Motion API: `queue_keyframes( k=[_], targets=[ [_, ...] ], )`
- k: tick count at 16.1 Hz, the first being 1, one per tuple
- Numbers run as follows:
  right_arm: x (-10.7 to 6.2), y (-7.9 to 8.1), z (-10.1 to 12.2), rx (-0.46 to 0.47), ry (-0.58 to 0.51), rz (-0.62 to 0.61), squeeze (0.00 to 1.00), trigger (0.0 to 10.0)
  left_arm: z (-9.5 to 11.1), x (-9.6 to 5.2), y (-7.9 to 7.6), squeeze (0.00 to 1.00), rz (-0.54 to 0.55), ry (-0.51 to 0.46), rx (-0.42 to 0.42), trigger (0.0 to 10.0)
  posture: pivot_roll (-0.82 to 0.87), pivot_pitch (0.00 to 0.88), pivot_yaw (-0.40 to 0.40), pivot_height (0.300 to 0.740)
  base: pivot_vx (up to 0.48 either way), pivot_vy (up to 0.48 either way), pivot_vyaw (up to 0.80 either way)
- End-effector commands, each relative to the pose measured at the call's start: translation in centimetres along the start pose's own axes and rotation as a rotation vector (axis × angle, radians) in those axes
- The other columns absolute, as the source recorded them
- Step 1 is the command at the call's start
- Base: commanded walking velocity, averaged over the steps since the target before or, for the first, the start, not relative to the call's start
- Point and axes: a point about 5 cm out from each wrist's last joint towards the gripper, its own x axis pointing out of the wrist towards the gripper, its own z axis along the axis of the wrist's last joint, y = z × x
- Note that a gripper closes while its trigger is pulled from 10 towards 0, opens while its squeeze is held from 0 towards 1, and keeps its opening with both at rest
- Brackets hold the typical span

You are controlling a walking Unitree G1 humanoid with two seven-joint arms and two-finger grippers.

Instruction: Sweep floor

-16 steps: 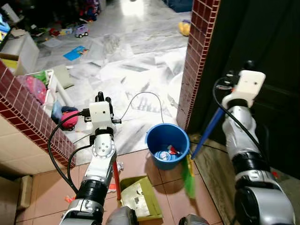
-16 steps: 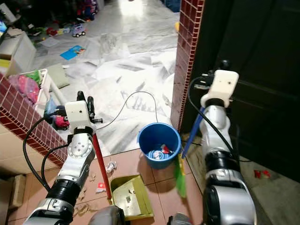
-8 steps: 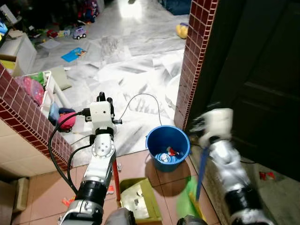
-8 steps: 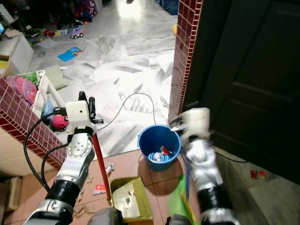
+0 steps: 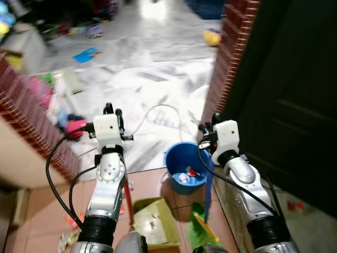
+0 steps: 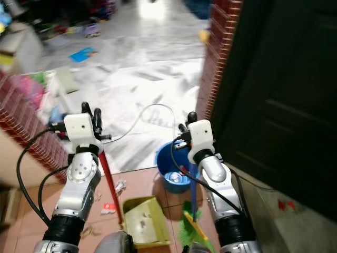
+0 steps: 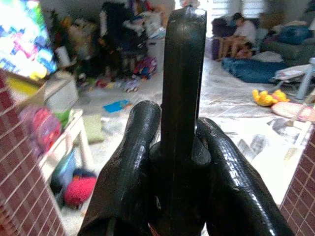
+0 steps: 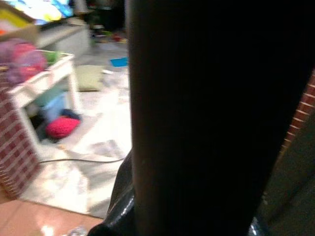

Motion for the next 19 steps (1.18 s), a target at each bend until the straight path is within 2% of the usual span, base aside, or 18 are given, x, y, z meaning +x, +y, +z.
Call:
queue_keyframes(
  k=[1, 3, 6, 10, 19],
  targets=[
    [-0.1, 1.2, 0.9, 0.016, -0.062, 0.031, 0.00, 10.0, 0.2, 0.0, -0.1, 0.00, -0.023, 0.009, -0.018, 10.0, -0.02, 0.000, 0.032, 0.740, 0.000, 0.000, 0.80],
    [-0.3, 1.1, 1.0, -0.001, -0.074, 0.011, 0.00, 10.0, -0.1, -0.3, -0.4, 0.00, -0.094, 0.026, -0.035, 10.0, -0.02, 0.000, 0.034, 0.740, 0.000, 0.000, 0.80],
    [-0.5, -0.2, 1.0, 0.003, -0.081, -0.093, 0.00, 10.0, -0.9, -1.2, -0.9, 0.00, -0.140, 0.074, -0.018, 10.0, -0.03, 0.000, 0.042, 0.740, 0.000, 0.000, 0.80],
    [-0.1, -0.7, 1.5, -0.009, -0.100, -0.111, 0.00, 10.0, -0.7, -0.9, -1.4, 0.00, -0.165, 0.076, -0.046, 10.0, -0.05, 0.000, 0.052, 0.740, 0.000, 0.000, 0.73],
    [0.8, -0.5, 2.0, 0.006, -0.121, -0.127, 0.00, 10.0, -0.4, -1.2, -2.7, 0.00, -0.276, 0.074, -0.037, 10.0, -0.04, 0.000, 0.055, 0.740, 0.000, 0.413, 0.00]
  ],
)
